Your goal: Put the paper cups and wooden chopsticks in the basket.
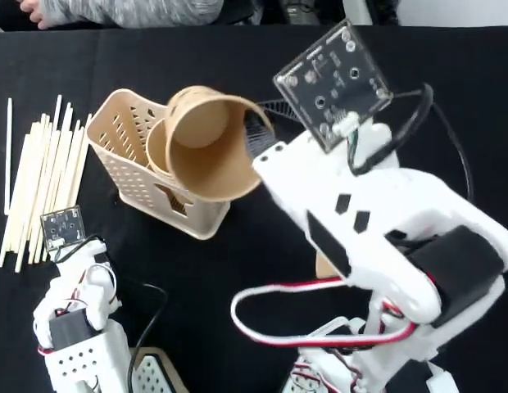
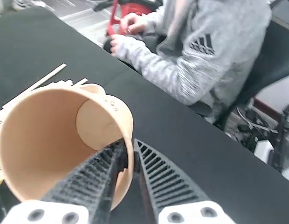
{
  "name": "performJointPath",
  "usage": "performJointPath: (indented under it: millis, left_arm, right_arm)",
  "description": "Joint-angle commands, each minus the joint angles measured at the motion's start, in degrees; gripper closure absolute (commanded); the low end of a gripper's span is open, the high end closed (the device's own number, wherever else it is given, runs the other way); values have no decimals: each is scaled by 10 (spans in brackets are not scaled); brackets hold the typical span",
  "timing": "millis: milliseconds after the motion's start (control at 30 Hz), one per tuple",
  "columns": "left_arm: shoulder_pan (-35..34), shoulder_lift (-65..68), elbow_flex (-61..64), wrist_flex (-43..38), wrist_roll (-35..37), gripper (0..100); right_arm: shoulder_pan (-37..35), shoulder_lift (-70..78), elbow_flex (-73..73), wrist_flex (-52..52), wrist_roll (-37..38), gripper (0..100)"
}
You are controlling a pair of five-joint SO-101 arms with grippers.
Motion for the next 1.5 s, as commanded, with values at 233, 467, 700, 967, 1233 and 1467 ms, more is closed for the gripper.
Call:
performJointPath:
  millis: [233,467,700,967,1233,1467]
  left_arm:
    - [-2,-5,9,4,4,970]
    - [-2,-5,9,4,4,970]
    - [-2,-5,9,4,4,970]
    - [-2,-5,9,4,4,970]
    - [-2,-5,9,4,4,970]
    - [-2,-5,9,4,4,970]
  right_arm:
    - [-17,4,28,20,1,986]
    - [-18,4,88,13,25,986]
    - [-18,4,161,-53,25,986]
    - [-15,3,179,-91,25,986]
    - [-18,9,97,-82,21,986]
    - [-15,100,91,-105,24,986]
